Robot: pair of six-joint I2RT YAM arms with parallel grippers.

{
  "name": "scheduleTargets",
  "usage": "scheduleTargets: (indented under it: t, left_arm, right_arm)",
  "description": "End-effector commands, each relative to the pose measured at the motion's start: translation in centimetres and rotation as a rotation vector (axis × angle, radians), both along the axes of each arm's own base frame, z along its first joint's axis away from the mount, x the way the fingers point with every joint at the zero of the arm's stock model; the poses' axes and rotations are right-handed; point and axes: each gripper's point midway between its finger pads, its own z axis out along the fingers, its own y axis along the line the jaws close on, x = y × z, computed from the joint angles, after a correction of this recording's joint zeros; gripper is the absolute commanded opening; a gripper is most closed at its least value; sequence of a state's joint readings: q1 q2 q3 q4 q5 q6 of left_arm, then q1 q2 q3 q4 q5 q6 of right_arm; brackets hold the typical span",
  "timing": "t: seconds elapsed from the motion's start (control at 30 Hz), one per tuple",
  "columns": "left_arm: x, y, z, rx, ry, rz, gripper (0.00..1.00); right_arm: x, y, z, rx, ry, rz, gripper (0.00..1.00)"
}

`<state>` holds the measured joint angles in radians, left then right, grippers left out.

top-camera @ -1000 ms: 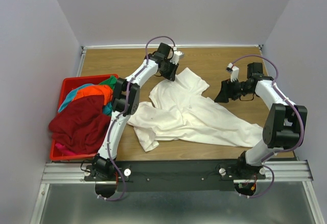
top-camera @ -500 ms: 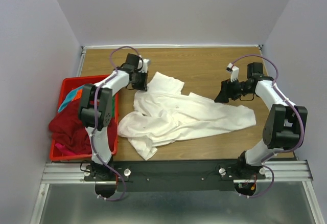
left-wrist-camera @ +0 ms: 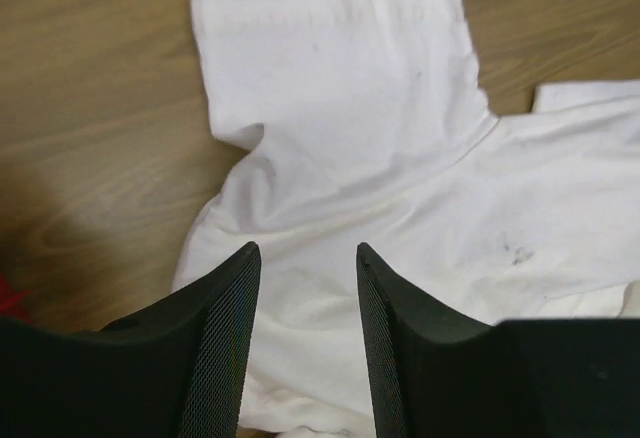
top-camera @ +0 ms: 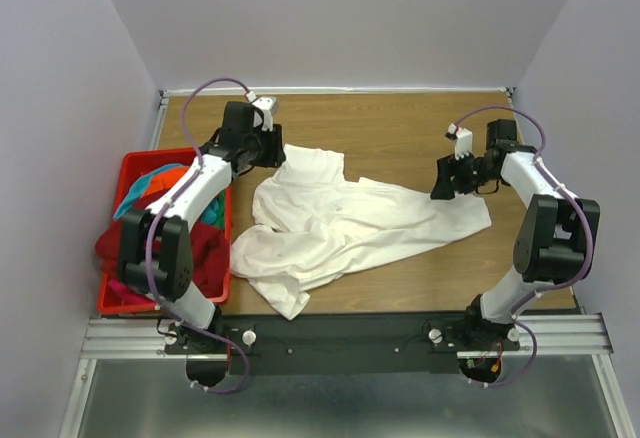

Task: Fold and stack the t-shirts
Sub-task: Flatten the tshirt out

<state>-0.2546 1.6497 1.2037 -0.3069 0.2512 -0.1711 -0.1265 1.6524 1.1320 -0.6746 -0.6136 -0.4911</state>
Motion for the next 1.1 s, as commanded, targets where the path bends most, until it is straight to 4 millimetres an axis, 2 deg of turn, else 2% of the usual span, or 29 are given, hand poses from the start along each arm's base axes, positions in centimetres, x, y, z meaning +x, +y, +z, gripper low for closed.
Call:
scheduleTargets:
  t: [0.0, 0.07, 0.17, 0.27, 0.33, 0.37, 0.4, 0.43, 0.5, 0.53, 0.63, 0.73, 0.83, 0.9, 0.93, 0.97, 1.03, 1.07]
  left_arm:
    - [1.3, 2.1, 5.5, 0.05, -0.218, 0.072, 0.53]
    - [0.6, 2.9, 6.2, 0.069, -0.267, 0.095, 0.54]
    - [-0.4, 3.6, 6.5, 0.085, -0.309, 0.104, 0.55]
    - [-1.2, 4.0, 6.6, 0.106, -0.318, 0.094, 0.55]
    - [-1.7, 4.4, 7.0, 0.122, -0.334, 0.096, 0.55]
    - [-2.0, 4.8, 6.5, 0.133, -0.331, 0.107, 0.55]
    - [-2.2, 4.9, 7.3, 0.121, -0.36, 0.112, 0.55]
    - [-2.6, 4.8, 7.1, 0.115, -0.362, 0.107, 0.55]
    - [-2.7, 4.6, 7.9, 0.094, -0.393, 0.101, 0.55]
    - [-2.7, 4.5, 8.5, 0.09, -0.407, 0.099, 0.55]
    - [-2.6, 4.6, 8.8, 0.092, -0.419, 0.1, 0.55]
    - [-2.7, 4.3, 8.7, 0.085, -0.415, 0.087, 0.55]
    - [-2.7, 4.3, 9.0, 0.08, -0.42, 0.087, 0.55]
    - [-2.8, 4.1, 9.0, 0.076, -0.419, 0.079, 0.55]
    - [-2.8, 4.1, 9.0, 0.075, -0.421, 0.078, 0.55]
    - [-2.8, 4.1, 9.0, 0.073, -0.419, 0.079, 0.55]
    - [-2.8, 4.0, 9.0, 0.071, -0.419, 0.077, 0.55]
    - [-2.8, 4.1, 9.0, 0.07, -0.419, 0.077, 0.55]
  right_arm:
    - [2.0, -0.4, 1.4, -0.015, -0.05, 0.026, 0.78]
    - [1.8, 1.0, 1.5, 0.019, -0.034, 0.075, 0.76]
    - [0.6, 2.9, -0.4, -0.015, 0.025, 0.134, 0.76]
    - [0.3, 3.2, -2.1, -0.042, 0.079, 0.126, 0.71]
    - [0.3, 3.1, -2.5, -0.052, 0.089, 0.119, 0.69]
    - [0.3, 3.1, -2.8, -0.065, 0.093, 0.115, 0.67]
    - [0.2, 3.3, -3.3, -0.093, 0.102, 0.125, 0.66]
    - [0.1, 3.4, -3.5, -0.106, 0.108, 0.128, 0.64]
    - [-0.2, 3.3, -4.1, -0.139, 0.122, 0.13, 0.59]
    - [-0.6, 3.7, -4.4, -0.149, 0.135, 0.139, 0.52]
    - [-1.3, 3.9, -4.6, -0.172, 0.141, 0.151, 0.42]
    - [-2.0, 4.3, -4.0, -0.19, 0.124, 0.168, 0.19]
    - [-2.6, 4.1, -3.6, -0.198, 0.115, 0.184, 0.01]
    - [-3.0, 4.3, -2.5, -0.193, 0.094, 0.209, 0.01]
    - [-3.0, 4.4, -2.1, -0.192, 0.081, 0.215, 0.04]
    - [-2.9, 4.4, -1.7, -0.191, 0.065, 0.226, 0.24]
    - [-2.5, 4.4, -0.6, -0.196, 0.025, 0.235, 0.43]
    - [-2.1, 4.2, -0.5, -0.214, 0.009, 0.249, 0.58]
